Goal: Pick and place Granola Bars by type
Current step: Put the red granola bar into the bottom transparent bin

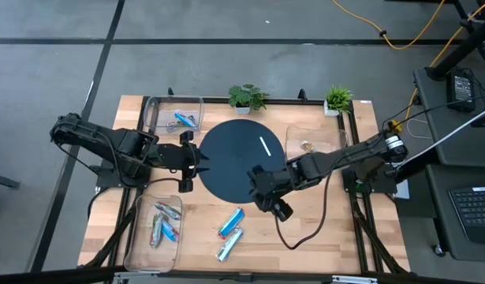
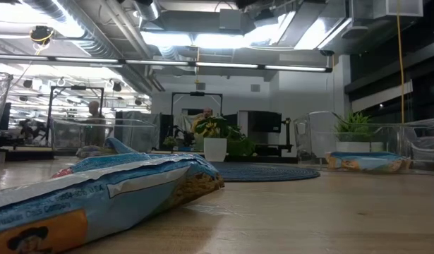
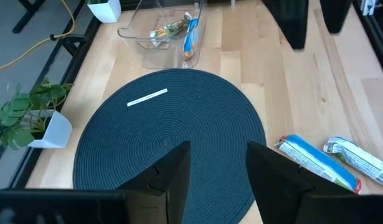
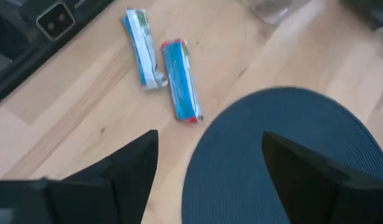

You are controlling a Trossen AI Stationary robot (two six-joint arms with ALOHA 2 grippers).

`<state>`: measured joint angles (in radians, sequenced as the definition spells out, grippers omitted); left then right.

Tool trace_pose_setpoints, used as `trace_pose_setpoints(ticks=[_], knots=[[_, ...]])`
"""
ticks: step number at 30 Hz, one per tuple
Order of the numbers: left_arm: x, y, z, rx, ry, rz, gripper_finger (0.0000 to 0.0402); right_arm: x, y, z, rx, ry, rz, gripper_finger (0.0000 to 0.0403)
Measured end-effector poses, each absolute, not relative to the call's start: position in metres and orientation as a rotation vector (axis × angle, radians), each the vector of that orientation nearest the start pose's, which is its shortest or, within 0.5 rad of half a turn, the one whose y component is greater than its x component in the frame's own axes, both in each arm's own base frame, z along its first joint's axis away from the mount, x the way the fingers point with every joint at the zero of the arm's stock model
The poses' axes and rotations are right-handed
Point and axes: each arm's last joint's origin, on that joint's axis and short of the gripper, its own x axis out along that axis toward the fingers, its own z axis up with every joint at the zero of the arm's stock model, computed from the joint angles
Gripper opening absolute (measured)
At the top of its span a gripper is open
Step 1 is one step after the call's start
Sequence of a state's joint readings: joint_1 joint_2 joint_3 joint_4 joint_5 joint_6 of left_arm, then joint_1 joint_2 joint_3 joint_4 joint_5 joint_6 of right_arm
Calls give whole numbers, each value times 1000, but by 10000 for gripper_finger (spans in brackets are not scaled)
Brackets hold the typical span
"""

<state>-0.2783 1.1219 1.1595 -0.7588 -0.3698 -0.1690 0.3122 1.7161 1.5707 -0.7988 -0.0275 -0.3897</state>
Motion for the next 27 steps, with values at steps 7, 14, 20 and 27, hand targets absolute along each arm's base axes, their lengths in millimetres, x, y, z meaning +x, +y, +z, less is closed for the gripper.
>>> trace_pose_setpoints(ticks=[7,14,20,27], knots=[[209,-50,352,59,661,114,146,370,119,285,-480,866,507,280],[201,-48,357,48,635,89,146,391,123,248,-453,924,548,279],[195,-46,362,44,611,86,145,408,122,220,-382,948,520,281],[193,-46,363,42,605,86,146,419,110,193,-360,1010,491,288]])
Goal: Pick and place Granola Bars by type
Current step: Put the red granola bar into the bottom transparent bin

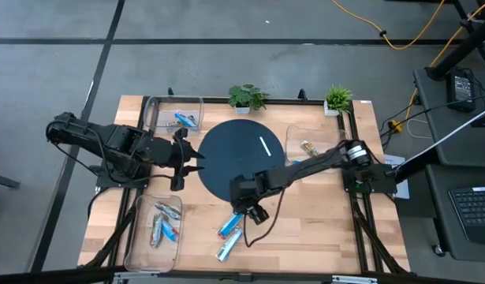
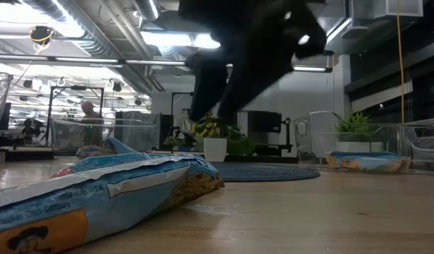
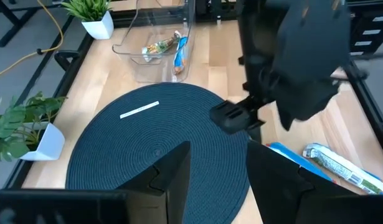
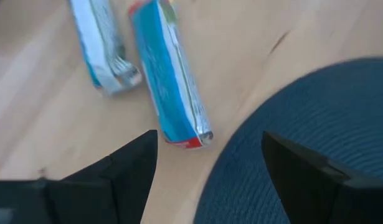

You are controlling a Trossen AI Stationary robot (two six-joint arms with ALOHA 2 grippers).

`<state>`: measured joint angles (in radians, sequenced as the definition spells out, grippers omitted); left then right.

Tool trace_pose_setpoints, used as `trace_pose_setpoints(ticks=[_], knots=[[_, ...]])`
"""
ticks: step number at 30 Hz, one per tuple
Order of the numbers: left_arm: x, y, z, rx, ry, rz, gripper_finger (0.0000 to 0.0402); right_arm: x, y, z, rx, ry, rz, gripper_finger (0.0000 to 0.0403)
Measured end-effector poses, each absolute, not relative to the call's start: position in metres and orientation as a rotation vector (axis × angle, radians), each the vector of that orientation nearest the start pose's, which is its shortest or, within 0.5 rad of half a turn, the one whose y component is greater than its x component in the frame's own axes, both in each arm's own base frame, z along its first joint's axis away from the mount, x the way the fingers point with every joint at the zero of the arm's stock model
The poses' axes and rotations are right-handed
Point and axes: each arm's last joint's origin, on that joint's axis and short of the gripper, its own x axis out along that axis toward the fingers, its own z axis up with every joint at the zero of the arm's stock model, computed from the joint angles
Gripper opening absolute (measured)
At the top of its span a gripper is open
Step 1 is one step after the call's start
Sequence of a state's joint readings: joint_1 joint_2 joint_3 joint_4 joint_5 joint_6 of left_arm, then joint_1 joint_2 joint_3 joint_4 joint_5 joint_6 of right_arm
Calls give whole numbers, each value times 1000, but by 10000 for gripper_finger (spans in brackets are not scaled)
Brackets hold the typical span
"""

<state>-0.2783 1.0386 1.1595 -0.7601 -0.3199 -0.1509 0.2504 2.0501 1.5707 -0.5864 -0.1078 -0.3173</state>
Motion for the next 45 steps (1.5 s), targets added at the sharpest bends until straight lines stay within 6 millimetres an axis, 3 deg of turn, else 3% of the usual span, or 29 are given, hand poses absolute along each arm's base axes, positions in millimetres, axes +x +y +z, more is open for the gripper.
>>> trace_pose_setpoints(ticks=[9,19,25,37,42,45], knots=[[193,-46,363,48,609,85,146,426,111,160,-339,1077,516,289],[193,-46,362,54,616,84,145,434,114,149,-268,1044,533,275],[192,-46,362,55,620,85,146,434,115,149,-254,1047,542,212],[193,-46,362,54,620,85,146,433,117,150,-164,1050,589,21],[193,-46,362,54,620,85,146,433,116,151,-138,1064,543,11],[193,-46,362,54,620,84,145,429,114,162,-156,1064,499,6]])
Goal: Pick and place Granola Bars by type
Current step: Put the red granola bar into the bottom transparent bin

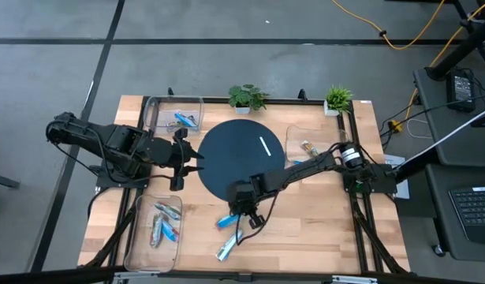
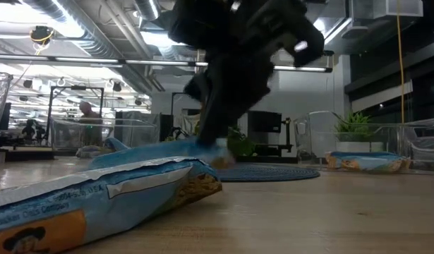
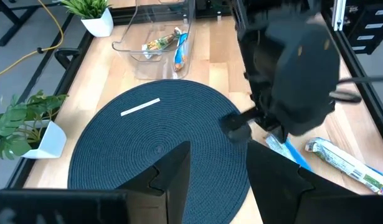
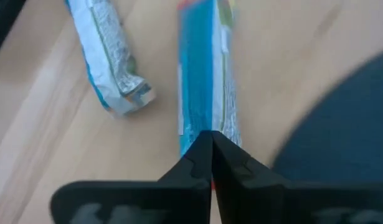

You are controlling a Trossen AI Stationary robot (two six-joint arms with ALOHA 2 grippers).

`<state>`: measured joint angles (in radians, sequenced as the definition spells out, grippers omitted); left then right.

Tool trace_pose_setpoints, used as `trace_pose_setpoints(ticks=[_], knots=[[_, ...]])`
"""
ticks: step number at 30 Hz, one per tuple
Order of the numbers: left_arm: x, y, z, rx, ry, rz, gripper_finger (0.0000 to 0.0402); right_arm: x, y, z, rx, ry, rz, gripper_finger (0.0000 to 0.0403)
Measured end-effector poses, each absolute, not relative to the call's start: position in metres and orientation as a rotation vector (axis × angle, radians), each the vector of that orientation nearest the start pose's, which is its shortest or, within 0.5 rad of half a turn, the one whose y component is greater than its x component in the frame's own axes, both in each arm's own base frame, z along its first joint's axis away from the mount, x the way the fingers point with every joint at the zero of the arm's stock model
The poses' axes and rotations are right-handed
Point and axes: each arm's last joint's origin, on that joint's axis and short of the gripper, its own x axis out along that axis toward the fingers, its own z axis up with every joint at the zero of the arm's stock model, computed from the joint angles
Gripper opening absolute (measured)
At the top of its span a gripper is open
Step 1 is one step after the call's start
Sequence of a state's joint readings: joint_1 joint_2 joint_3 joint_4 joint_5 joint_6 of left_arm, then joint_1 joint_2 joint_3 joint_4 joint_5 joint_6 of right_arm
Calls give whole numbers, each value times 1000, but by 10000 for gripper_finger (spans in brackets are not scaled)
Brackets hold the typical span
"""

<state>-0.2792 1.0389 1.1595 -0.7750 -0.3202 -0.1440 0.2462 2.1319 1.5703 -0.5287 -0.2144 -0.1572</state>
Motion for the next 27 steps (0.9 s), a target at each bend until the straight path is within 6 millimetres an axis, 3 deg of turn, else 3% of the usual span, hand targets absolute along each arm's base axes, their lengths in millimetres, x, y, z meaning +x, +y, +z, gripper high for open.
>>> trace_pose_setpoints(ticks=[11,16,21,27], knots=[[193,-46,362,54,620,84,145,398,99,246,-223,994,272,4],[193,-46,359,58,630,85,146,386,93,273,-215,940,205,3],[193,-46,358,58,630,85,146,382,88,273,-173,982,173,7],[194,-46,359,55,620,84,146,386,82,239,-182,1178,150,50]])
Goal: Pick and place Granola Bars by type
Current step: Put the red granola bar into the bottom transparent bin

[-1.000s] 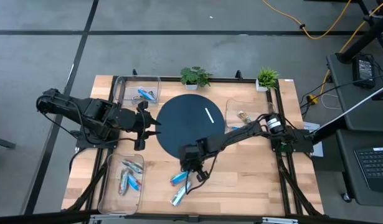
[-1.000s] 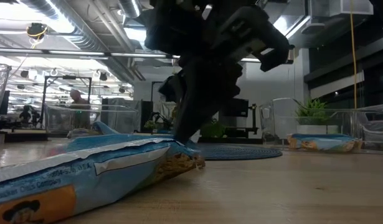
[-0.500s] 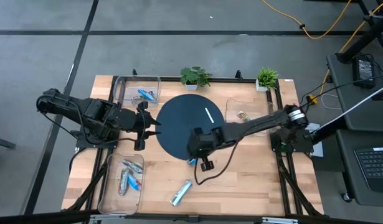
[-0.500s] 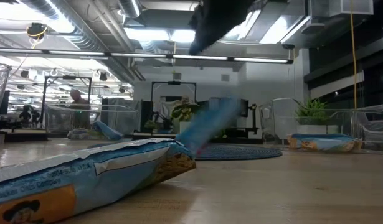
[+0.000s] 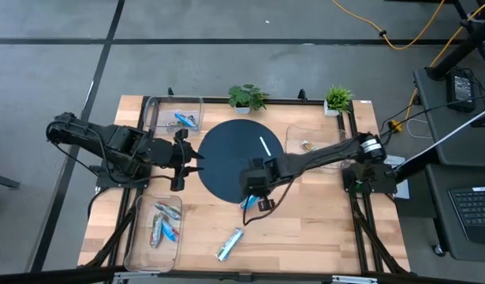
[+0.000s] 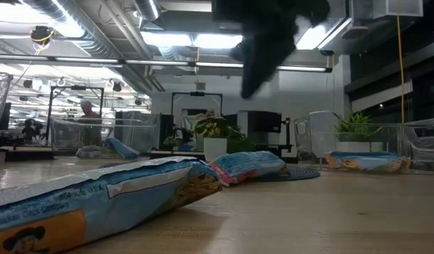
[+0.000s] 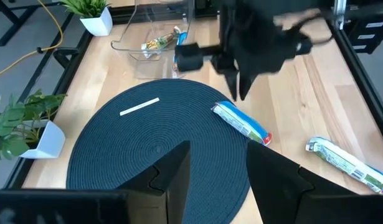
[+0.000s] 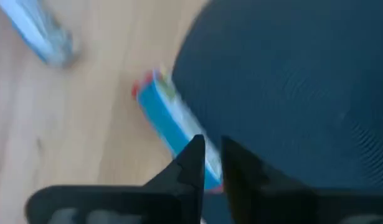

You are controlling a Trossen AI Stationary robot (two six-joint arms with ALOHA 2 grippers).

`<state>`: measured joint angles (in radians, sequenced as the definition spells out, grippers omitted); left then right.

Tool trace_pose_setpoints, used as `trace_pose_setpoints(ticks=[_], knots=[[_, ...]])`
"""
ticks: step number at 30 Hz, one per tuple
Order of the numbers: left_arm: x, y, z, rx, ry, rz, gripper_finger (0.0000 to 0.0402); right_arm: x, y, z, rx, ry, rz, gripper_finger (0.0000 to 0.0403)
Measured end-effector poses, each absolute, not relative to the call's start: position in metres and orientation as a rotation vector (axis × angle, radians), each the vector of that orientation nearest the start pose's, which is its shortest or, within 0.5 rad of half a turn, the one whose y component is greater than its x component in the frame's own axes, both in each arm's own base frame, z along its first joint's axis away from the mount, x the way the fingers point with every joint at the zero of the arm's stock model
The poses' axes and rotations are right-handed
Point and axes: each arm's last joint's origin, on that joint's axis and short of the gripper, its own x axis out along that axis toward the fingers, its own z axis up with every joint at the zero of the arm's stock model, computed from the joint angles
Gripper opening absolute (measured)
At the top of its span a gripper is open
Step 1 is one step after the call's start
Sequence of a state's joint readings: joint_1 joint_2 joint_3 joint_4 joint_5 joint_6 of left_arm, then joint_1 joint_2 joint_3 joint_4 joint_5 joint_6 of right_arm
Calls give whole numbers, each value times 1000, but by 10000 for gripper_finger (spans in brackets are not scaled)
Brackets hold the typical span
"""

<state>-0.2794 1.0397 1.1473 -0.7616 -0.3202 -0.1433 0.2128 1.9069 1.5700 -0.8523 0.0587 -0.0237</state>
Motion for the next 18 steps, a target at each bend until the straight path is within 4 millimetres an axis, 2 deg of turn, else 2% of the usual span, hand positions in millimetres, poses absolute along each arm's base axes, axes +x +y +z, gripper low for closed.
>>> trace_pose_setpoints(ticks=[6,13,18], knots=[[194,-46,359,39,617,89,146,389,81,208,-258,1315,265,140],[194,-46,359,19,616,95,146,392,80,194,-276,1354,308,266],[194,-46,359,19,615,100,146,395,79,184,-314,1374,280,310]])
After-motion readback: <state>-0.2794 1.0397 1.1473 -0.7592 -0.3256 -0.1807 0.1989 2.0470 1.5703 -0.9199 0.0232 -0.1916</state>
